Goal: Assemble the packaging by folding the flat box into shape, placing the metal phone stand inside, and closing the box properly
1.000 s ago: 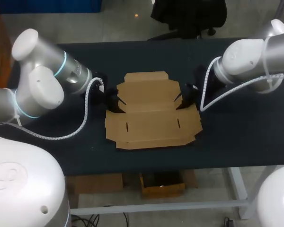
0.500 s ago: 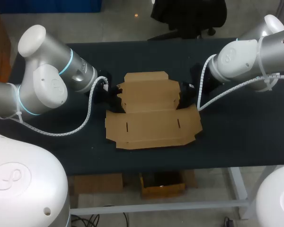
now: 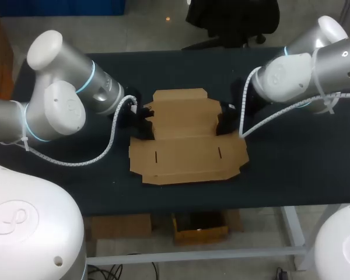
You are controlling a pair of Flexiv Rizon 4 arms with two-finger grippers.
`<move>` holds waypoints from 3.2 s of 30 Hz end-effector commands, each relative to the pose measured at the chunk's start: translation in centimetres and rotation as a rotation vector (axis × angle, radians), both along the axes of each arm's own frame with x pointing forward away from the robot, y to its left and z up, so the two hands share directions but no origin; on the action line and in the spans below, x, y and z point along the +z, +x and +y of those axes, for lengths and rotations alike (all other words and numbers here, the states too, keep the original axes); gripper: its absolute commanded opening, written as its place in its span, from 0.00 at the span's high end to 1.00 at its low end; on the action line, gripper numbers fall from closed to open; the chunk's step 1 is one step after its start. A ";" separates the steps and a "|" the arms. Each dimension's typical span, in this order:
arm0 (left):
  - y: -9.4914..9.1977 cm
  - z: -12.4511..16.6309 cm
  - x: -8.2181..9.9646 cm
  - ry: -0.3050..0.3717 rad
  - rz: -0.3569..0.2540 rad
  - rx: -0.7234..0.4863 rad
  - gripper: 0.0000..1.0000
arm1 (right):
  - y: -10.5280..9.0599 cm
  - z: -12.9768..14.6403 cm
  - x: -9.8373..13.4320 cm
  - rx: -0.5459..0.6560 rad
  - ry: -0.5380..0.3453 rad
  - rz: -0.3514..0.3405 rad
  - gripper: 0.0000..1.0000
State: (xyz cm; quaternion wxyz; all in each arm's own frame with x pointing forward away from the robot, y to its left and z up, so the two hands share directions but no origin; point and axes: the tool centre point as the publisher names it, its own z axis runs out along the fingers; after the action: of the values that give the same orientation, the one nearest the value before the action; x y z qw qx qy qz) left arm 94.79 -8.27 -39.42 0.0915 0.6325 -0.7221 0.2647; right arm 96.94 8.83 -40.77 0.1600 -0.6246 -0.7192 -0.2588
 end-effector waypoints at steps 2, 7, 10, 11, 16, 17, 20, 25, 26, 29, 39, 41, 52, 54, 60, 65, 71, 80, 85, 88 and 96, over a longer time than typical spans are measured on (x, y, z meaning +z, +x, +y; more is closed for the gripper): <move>0.0 -0.4 0.0 0.014 0.003 0.003 1.00 | -0.1 0.3 0.0 -0.009 -0.017 -0.001 1.00; -0.1 -0.7 -0.1 0.026 0.006 0.002 1.00 | -0.2 0.4 0.1 -0.026 -0.053 0.001 1.00; -0.2 -0.9 0.0 0.038 -0.001 0.006 1.00 | -0.3 0.5 0.1 -0.032 -0.064 -0.001 1.00; -0.2 -1.0 0.0 0.040 -0.003 0.007 1.00 | -0.3 0.5 0.1 -0.034 -0.069 -0.002 1.00; -0.2 -1.2 0.1 0.047 -0.005 0.008 1.00 | -0.4 0.6 0.1 -0.040 -0.079 -0.004 1.00; -0.2 -1.2 0.1 0.048 -0.004 0.008 1.00 | -0.4 0.6 0.1 -0.040 -0.080 -0.004 1.00; -0.3 -1.4 0.0 0.052 -0.005 0.008 1.00 | -0.4 0.6 0.2 -0.044 -0.090 -0.005 1.00; -0.2 -1.6 -0.1 0.056 -0.003 0.008 1.00 | -0.4 0.8 0.0 -0.051 -0.108 -0.001 1.00; -0.2 -1.6 -0.1 0.056 -0.002 0.007 1.00 | -0.4 0.8 0.0 -0.051 -0.109 -0.001 1.00; -0.2 -1.7 -0.2 0.057 0.000 0.005 1.00 | -0.4 0.9 0.0 -0.055 -0.119 0.000 1.00; -0.3 -2.2 -0.6 0.056 0.010 -0.004 1.00 | -0.6 1.3 -0.2 -0.064 -0.146 0.004 1.00; -0.3 -2.2 -0.7 0.058 0.010 -0.006 1.00 | -0.6 1.4 -0.2 -0.063 -0.154 0.006 1.00; -0.2 -2.9 -1.0 0.072 0.014 -0.021 1.00 | -0.6 1.7 -0.8 -0.080 -0.193 0.018 1.00; -0.1 -3.0 -1.1 0.073 0.017 -0.023 1.00 | -0.7 1.8 -0.9 -0.082 -0.206 0.021 1.00; 0.0 -3.4 -1.3 0.080 0.020 -0.028 1.00 | -0.6 1.9 -1.1 -0.089 -0.222 0.027 1.00; 0.3 -3.5 -1.8 0.092 0.027 -0.020 1.00 | -0.5 2.0 -1.8 -0.100 -0.242 0.049 1.00; 0.4 -3.3 -2.3 0.098 0.043 -0.009 1.00 | -0.5 1.9 -2.2 -0.113 -0.260 0.068 1.00; 0.4 -2.8 -2.5 0.106 0.057 0.001 1.00 | -0.6 1.6 -2.5 -0.123 -0.266 0.094 1.00; 0.1 -2.3 -1.5 0.098 0.036 0.003 1.00 | -0.9 0.9 -1.2 -0.138 -0.228 0.072 1.00; -0.1 -1.9 -0.8 0.098 0.023 0.007 1.00 | -1.1 0.2 -0.4 -0.138 -0.200 0.060 1.00; -0.2 -0.6 0.5 0.096 0.010 0.016 1.00 | -1.0 -1.3 1.1 -0.102 -0.115 0.046 1.00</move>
State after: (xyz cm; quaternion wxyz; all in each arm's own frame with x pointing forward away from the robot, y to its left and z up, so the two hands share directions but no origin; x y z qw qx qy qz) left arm 95.09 -9.29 -39.62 0.0633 0.6431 -0.7284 0.2278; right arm 96.17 8.61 -40.23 0.1039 -0.6850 -0.6934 -0.1979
